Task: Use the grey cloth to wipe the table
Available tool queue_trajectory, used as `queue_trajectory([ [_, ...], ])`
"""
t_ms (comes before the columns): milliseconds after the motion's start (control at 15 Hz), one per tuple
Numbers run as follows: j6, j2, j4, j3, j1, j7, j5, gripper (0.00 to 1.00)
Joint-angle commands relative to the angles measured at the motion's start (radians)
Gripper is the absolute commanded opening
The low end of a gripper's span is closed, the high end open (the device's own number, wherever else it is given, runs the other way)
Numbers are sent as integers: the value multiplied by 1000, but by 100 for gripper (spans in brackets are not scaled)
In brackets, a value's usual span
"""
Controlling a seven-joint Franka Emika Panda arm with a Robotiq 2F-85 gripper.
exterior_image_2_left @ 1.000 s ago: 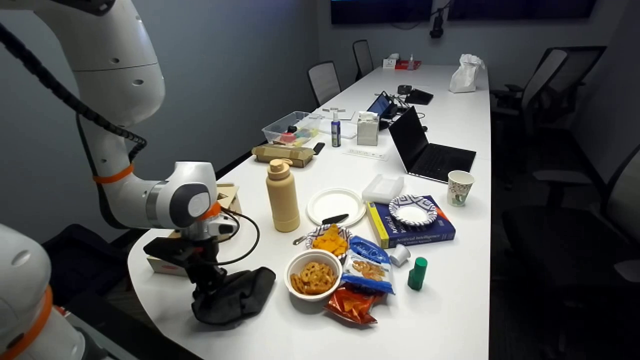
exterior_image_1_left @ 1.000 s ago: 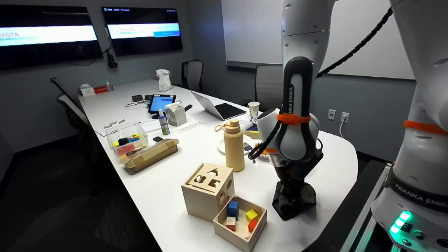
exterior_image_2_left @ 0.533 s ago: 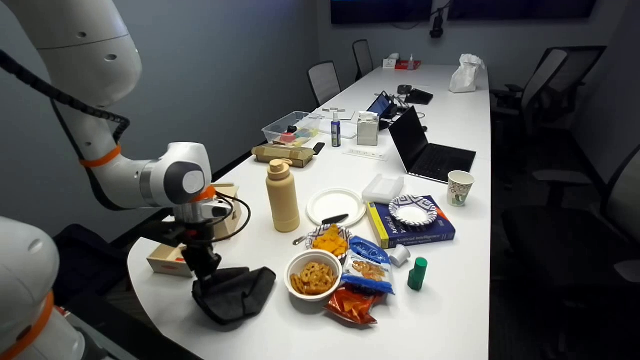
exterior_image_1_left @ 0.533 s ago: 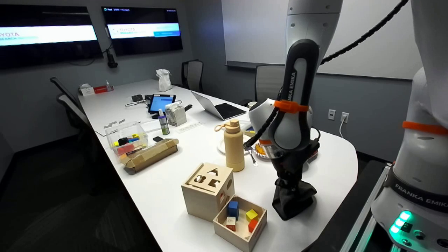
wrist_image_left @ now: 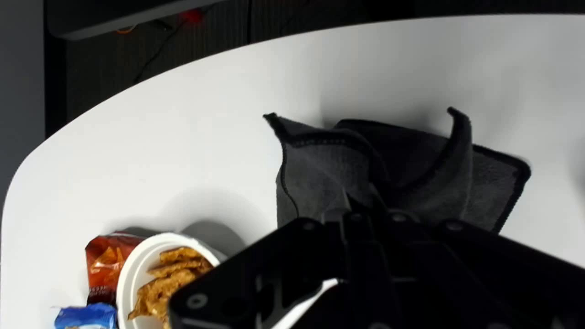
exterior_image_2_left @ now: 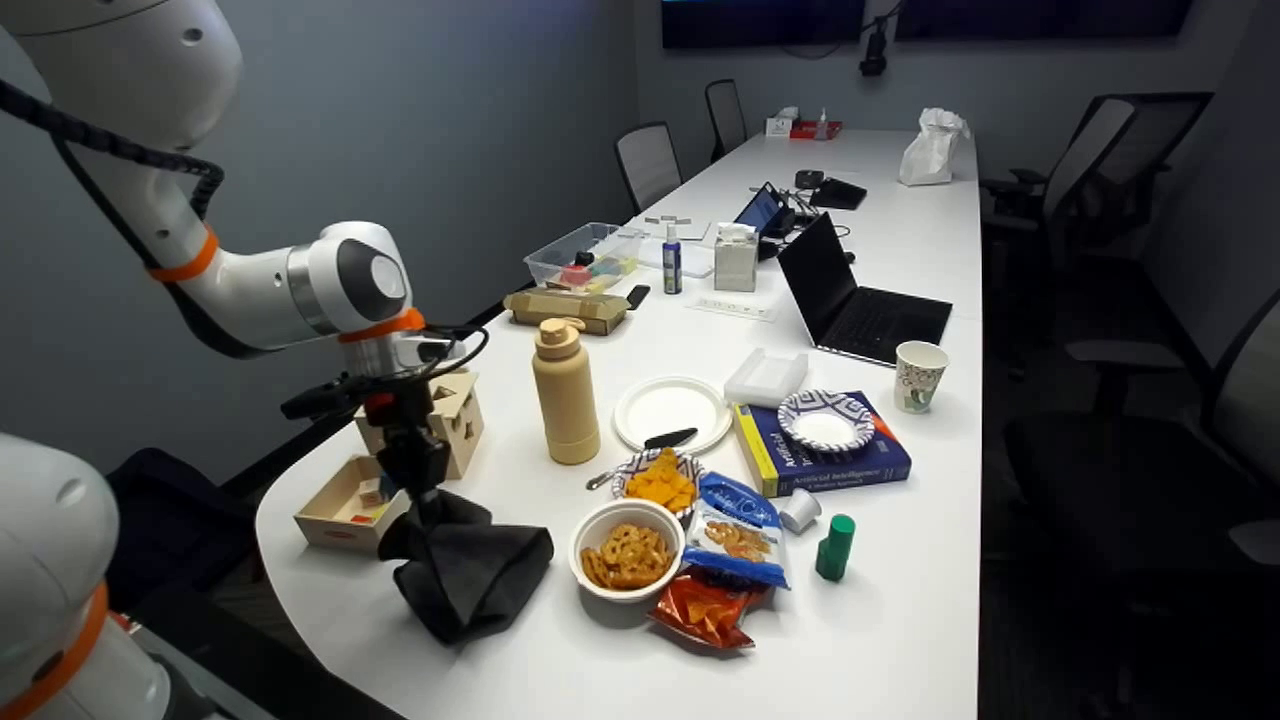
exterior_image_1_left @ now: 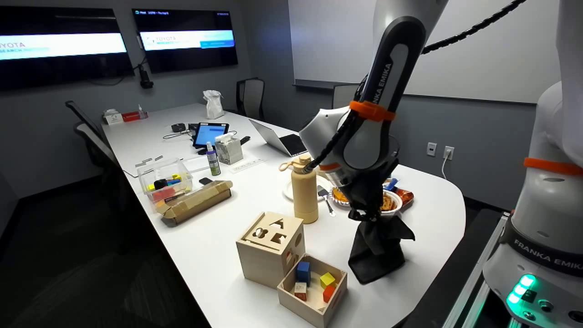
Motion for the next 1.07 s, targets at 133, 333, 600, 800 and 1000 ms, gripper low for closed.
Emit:
queue_trajectory([
  [133, -114, 115, 192, 37, -26, 93, -149, 1],
  [333, -136, 132, 236, 40, -29, 83, -164, 1],
  [600, -72, 116, 223, 58, -65, -3, -102, 1],
  [800, -22, 106, 192, 94, -108, -159, 12, 1],
  [1000, 62, 96, 157, 108, -142, -290, 129, 1],
])
